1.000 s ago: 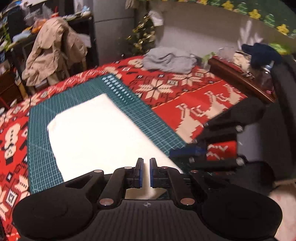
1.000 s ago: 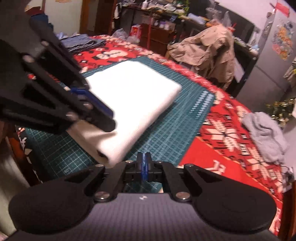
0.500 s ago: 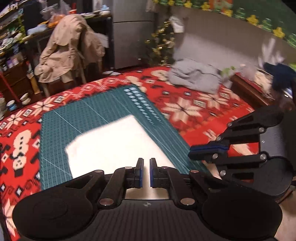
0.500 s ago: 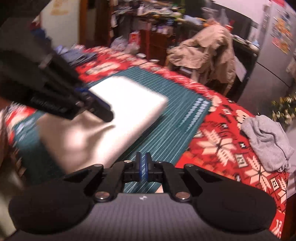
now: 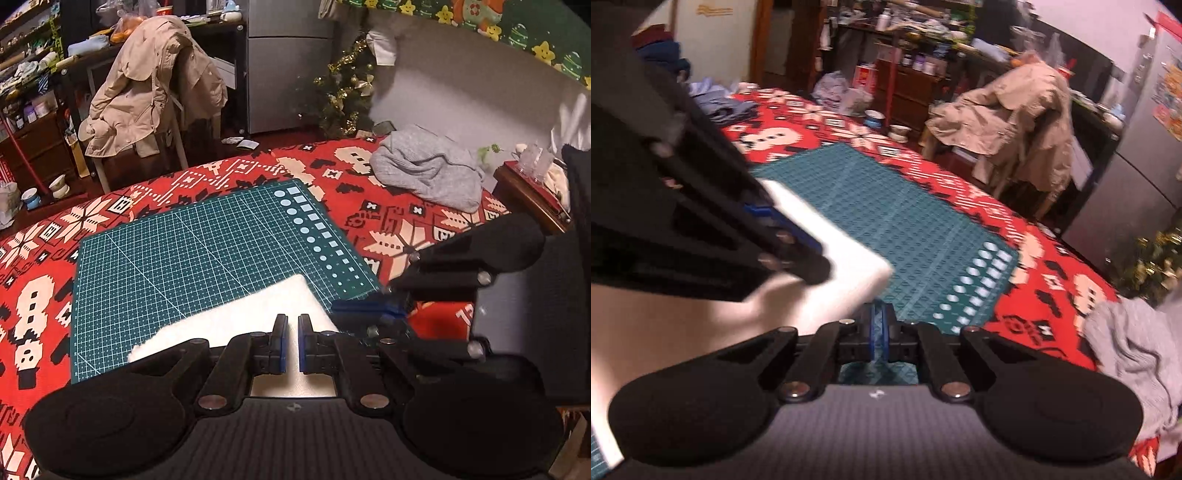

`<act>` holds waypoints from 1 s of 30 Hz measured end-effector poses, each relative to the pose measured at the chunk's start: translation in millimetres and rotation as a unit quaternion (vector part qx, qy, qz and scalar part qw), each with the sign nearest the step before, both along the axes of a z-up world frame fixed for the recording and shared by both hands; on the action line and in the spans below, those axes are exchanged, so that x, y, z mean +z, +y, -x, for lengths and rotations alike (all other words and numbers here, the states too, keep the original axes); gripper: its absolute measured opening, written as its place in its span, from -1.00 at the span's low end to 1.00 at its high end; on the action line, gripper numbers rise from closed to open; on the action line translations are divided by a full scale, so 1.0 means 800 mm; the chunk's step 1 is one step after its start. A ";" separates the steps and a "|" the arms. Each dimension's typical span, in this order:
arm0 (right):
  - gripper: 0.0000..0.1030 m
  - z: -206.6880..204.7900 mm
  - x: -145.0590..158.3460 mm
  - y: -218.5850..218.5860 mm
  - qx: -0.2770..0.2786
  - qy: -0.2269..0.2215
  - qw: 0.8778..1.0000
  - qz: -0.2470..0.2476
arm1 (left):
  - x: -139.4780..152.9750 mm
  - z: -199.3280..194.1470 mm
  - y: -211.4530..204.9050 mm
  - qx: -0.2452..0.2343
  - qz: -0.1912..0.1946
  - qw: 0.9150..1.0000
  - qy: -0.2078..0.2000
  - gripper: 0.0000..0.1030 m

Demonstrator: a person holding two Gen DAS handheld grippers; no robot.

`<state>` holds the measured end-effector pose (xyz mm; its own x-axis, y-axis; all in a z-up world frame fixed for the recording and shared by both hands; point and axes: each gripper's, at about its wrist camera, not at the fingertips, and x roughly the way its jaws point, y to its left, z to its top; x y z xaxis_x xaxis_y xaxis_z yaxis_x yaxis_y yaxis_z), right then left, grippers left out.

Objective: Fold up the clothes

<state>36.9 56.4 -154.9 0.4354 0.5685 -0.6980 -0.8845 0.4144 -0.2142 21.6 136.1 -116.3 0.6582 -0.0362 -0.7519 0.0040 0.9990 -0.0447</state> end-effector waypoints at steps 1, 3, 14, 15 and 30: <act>-0.93 0.008 0.000 -0.003 0.006 -0.002 1.000 0.006 | 0.001 0.005 -0.001 -0.004 0.006 1.000 0.003 -0.89; -0.93 0.025 0.001 -0.010 0.018 -0.005 1.000 0.016 | 0.002 0.019 -0.005 -0.013 0.013 1.000 0.008 -0.89; -0.92 0.148 0.001 -0.075 0.035 0.054 0.997 0.048 | -0.011 0.128 -0.038 -0.046 0.036 0.998 0.033 -0.89; -0.92 0.156 0.002 -0.079 0.030 0.056 0.997 0.049 | -0.010 0.134 -0.042 -0.049 0.038 0.998 0.033 -0.89; -0.50 0.095 0.052 -0.115 -0.181 0.180 0.958 -0.128 | 0.022 0.163 0.041 0.069 0.086 0.994 -0.024 -0.63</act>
